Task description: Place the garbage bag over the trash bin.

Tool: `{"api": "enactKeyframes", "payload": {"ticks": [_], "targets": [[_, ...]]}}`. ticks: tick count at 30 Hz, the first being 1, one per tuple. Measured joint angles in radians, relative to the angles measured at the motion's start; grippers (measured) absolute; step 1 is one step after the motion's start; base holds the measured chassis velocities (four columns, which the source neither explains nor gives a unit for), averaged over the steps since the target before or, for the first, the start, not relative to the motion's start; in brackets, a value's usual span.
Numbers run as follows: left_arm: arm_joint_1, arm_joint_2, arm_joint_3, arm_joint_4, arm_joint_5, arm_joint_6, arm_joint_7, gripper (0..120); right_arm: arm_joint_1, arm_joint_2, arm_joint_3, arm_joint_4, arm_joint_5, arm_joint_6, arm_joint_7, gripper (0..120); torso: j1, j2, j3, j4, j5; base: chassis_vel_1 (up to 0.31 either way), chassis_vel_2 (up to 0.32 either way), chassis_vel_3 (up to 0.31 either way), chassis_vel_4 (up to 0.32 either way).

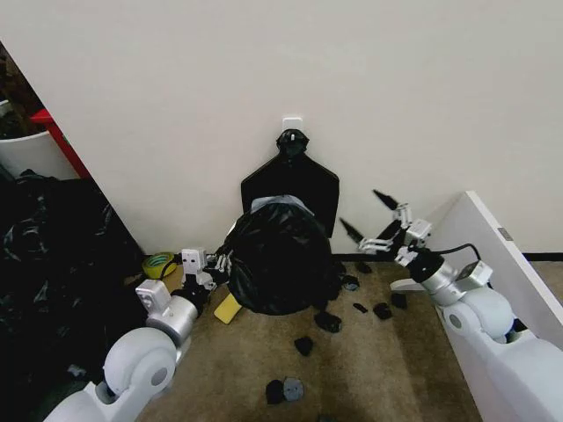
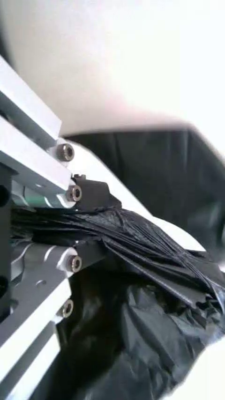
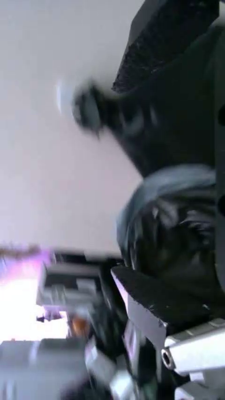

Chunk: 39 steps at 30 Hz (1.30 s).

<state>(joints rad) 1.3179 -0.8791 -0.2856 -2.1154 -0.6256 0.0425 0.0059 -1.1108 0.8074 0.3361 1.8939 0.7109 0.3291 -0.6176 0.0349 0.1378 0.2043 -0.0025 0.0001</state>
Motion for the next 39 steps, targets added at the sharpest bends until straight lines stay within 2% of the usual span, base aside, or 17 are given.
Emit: {"api": "enactKeyframes", "payload": {"ticks": [3, 5, 11, 15, 19, 21, 27, 29, 34, 36, 39], "targets": [[0.001, 0.021, 0.007, 0.035, 0.081, -0.065, 0.105, 5, 0.008, 0.001, -0.01, -0.034, -0.014, -0.008, -0.1, 100, 0.0, 0.0, 0.0, -0.0003, 0.0003, 0.0, 0.0, 0.0, 0.0], [0.002, 0.029, 0.01, 0.067, 0.164, -0.135, 0.19, 5, 0.011, 0.005, -0.006, -0.074, -0.024, -0.013, -0.184, 100, 0.0, 0.0, 0.0, -0.0002, 0.0003, 0.0, 0.0, 0.0, 0.0], [0.004, 0.026, 0.008, 0.102, 0.221, -0.212, 0.295, 5, 0.003, 0.002, 0.018, -0.128, -0.026, -0.042, -0.307, 100, 0.0, 0.0, 0.0, -0.0003, 0.0003, 0.0, 0.0, 0.0, 0.0], [0.007, 0.023, 0.006, 0.103, 0.233, -0.223, 0.307, 5, 0.003, 0.0, 0.021, -0.143, -0.023, -0.085, -0.356, 99, 0.0, 0.0, 0.0, -0.0004, 0.0003, 0.0, 0.0, 0.0, 0.0], [0.01, 0.021, 0.0, 0.103, 0.235, -0.224, 0.303, 5, 0.006, -0.005, 0.015, -0.147, 0.037, -0.14, -0.384, 82, 0.0, 0.0, 0.0, -0.0002, 0.0003, 0.0, 0.0, 0.0, 0.0], [0.011, 0.021, -0.002, 0.103, 0.236, -0.224, 0.302, 5, 0.007, -0.006, 0.012, -0.146, 0.05, -0.146, -0.386, 79, 0.0, 0.0, 0.0, -0.0001, 0.0004, 0.0, 0.0, 0.0, 0.0], [0.023, 0.021, -0.012, 0.099, 0.235, -0.226, 0.298, 5, 0.012, -0.011, 0.013, -0.151, 0.114, -0.198, -0.39, 54, 0.0, 0.0, 0.0, -0.0001, 0.0003, 0.0, 0.0, 0.0, 0.0], [0.025, 0.021, -0.012, 0.097, 0.234, -0.226, 0.298, 5, 0.012, -0.012, 0.014, -0.153, 0.125, -0.207, -0.389, 51, 0.0, 0.0, 0.0, -0.0002, 0.0003, 0.0, 0.0, 0.0, 0.0], [0.034, 0.022, -0.017, 0.083, 0.228, -0.226, 0.295, 5, 0.008, -0.017, 0.017, -0.144, 0.135, -0.217, -0.377, 28, 0.0, 0.0, 0.0, -0.0003, 0.0004, 0.0, 0.0, 0.0, 0.0], [0.035, 0.022, -0.017, 0.081, 0.228, -0.226, 0.295, 5, 0.008, -0.018, 0.017, -0.144, 0.135, -0.217, -0.377, 25, 0.0, 0.0, 0.0, -0.0002, 0.0004, 0.0, 0.0, 0.0, 0.0], [0.04, 0.022, -0.02, 0.073, 0.227, -0.226, 0.293, 5, 0.007, -0.022, 0.021, -0.144, 0.135, -0.219, -0.381, 12, 0.0, 0.0, 0.0, -0.0001, 0.0004, 0.0, 0.0, 0.0, 0.0]]}}
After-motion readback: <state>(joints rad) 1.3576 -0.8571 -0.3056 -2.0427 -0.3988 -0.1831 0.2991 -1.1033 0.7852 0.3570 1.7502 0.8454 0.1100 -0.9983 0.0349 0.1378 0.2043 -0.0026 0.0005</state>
